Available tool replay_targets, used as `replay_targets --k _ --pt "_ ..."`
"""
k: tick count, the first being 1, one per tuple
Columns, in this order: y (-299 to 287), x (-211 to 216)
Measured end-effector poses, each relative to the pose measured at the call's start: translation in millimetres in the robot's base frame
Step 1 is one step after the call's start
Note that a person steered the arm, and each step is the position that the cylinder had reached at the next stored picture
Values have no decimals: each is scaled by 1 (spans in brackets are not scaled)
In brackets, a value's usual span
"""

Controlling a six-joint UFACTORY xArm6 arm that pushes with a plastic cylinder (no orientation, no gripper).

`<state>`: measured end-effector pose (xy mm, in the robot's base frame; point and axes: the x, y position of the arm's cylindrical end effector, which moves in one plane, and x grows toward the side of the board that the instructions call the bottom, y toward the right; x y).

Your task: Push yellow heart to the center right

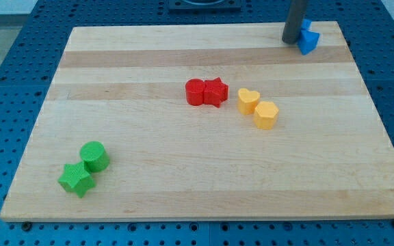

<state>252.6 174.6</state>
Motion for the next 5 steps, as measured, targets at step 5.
replay_targets --k 5 --pt "-181 57"
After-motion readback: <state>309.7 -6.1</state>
